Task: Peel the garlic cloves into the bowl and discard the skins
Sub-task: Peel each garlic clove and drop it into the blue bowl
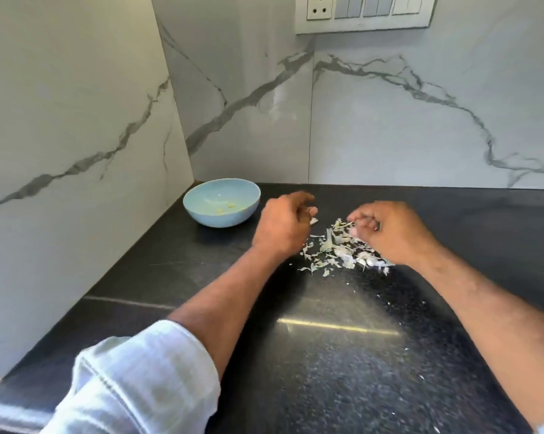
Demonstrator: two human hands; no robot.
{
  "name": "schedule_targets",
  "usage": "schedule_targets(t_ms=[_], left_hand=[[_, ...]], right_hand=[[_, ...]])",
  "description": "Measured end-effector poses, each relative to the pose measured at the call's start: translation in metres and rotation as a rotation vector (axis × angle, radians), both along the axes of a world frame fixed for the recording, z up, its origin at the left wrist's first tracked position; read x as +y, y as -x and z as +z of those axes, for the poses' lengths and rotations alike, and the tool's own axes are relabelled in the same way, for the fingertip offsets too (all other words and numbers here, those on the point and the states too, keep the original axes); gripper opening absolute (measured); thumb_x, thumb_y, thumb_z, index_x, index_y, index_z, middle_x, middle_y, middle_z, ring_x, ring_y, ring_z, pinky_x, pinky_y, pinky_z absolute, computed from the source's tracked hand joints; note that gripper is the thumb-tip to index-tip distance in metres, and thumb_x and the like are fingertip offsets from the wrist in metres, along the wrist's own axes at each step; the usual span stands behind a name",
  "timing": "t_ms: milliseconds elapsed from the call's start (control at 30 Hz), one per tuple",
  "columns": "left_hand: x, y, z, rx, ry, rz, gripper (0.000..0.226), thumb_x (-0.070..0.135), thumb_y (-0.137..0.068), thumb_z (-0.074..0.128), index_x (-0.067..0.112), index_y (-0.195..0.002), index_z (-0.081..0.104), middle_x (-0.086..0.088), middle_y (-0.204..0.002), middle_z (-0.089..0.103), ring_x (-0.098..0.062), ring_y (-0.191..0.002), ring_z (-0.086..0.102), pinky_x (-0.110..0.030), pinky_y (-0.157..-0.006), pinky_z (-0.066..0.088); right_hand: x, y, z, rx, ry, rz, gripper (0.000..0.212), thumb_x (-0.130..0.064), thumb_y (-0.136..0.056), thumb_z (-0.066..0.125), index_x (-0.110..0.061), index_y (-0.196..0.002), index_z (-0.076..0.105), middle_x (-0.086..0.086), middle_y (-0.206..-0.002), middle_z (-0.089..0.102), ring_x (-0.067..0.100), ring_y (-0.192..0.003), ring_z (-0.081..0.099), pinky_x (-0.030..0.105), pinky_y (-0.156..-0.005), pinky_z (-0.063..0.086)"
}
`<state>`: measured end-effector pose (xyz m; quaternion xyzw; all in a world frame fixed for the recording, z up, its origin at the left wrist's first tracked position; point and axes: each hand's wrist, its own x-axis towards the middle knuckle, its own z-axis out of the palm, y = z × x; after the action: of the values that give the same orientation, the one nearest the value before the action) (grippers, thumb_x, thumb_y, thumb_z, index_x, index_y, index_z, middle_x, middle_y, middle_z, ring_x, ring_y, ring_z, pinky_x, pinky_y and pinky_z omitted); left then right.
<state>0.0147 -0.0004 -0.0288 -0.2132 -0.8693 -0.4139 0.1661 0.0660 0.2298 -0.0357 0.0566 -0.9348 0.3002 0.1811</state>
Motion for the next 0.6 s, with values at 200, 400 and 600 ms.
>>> schedule_targets(t_ms=[200, 400, 600], left_hand=[[-0.005, -0.002, -0.008, 0.081, 0.201, 0.151, 0.053, 0.057, -0.085, 0.078, 0.019, -0.062, 0.050, 0.007, -0.054, 0.053, -0.019, -0.059, 0.053, -0.034, -0.056, 0.050], [-0.008, 0.005, -0.018, 0.066, 0.168, -0.124, 0.042, 0.012, -0.090, 0.076, 0.032, -0.123, 0.060, 0.012, -0.119, 0.067, -0.012, -0.107, 0.061, -0.040, -0.095, 0.055], [-0.012, 0.013, -0.021, 0.069, 0.066, -0.098, 0.029, 0.033, -0.094, 0.077, 0.027, -0.121, 0.067, 0.011, -0.117, 0.066, -0.012, -0.107, 0.063, -0.039, -0.093, 0.057]], right_hand=[[-0.009, 0.005, 0.003, 0.068, 0.007, 0.012, 0.038, -0.017, -0.079, 0.090, -0.036, -0.106, 0.073, -0.018, -0.107, 0.061, -0.002, -0.094, 0.060, 0.027, -0.079, 0.048], [-0.008, 0.007, -0.008, 0.058, -0.047, 0.023, 0.026, -0.029, -0.086, 0.085, -0.034, -0.109, 0.073, -0.021, -0.112, 0.056, 0.001, -0.103, 0.059, 0.016, -0.084, 0.041], [0.002, 0.008, -0.001, 0.097, 0.012, -0.071, 0.015, -0.014, -0.092, 0.077, -0.026, -0.103, 0.077, -0.017, -0.098, 0.067, -0.003, -0.091, 0.064, 0.020, -0.078, 0.053]])
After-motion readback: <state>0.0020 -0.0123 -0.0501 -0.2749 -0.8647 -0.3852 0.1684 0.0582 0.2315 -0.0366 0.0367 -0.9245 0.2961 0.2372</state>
